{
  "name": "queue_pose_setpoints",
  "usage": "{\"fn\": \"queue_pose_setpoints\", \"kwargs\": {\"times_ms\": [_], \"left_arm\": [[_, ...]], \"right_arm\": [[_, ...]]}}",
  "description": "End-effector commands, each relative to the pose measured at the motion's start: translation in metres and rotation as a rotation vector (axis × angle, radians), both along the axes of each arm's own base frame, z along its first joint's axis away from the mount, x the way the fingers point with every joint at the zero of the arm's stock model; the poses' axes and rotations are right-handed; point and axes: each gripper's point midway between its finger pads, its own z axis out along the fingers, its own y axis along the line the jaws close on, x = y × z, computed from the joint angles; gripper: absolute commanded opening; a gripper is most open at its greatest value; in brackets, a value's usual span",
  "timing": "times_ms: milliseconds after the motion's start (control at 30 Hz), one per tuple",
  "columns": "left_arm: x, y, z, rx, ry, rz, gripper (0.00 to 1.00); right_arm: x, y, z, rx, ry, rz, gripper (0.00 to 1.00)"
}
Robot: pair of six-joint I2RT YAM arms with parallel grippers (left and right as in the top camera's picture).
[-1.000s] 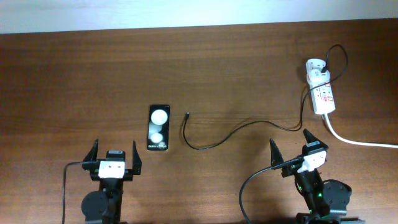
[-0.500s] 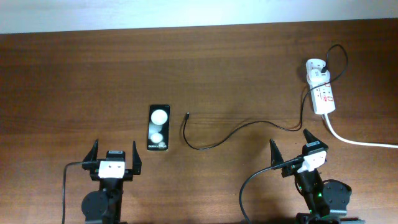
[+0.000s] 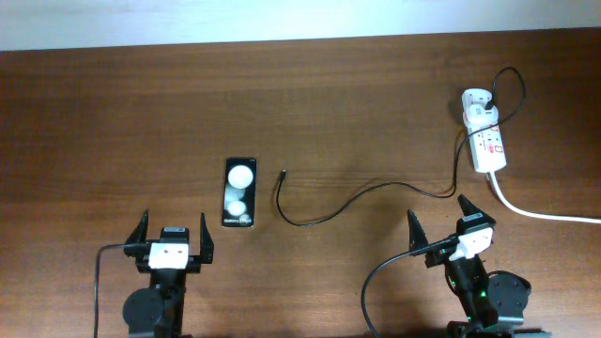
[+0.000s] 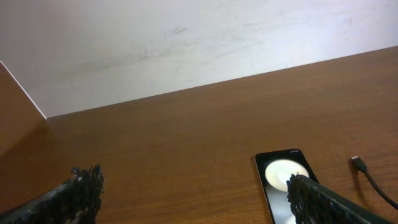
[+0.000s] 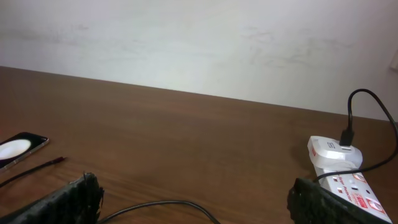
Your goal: Plug charger to phone and switch on socket
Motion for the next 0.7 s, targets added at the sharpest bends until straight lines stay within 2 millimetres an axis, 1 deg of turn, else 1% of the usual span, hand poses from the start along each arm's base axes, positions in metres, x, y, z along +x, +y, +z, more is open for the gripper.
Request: {"fn": "queue_pose_setpoints", "kwargs": {"times_ms": [0,267,367,433,667], "left_arm": [[-0.001,0.003,-0.001,0.016,0.0,0.015,0.99],[-0.001,0.002,-0.001,0.008,0.0,0.011,0.99],[0.0,-0.005,0.001,0.006,-0.01,-0.033,0.99],[0.0,-0.012,0.01,0.006,-0.043,-0.071,0.99],[0.002,-0.019,0.032,0.01,-0.109,-0.115,0.99]], "right_arm": [[-0.001,0.003,-0.002,0.008,0.005,0.016,0.99],[-0.001,0.003,-0.002,0.008,0.005,0.016,0.99],[-0.001,0.003,-0.002,0.008,0.005,0.016,0.98],[-0.001,0.003,-0.002,0.008,0.005,0.016,0.99],[-0.001,0.003,-0.002,0.008,0.005,0.016,0.99]]}}
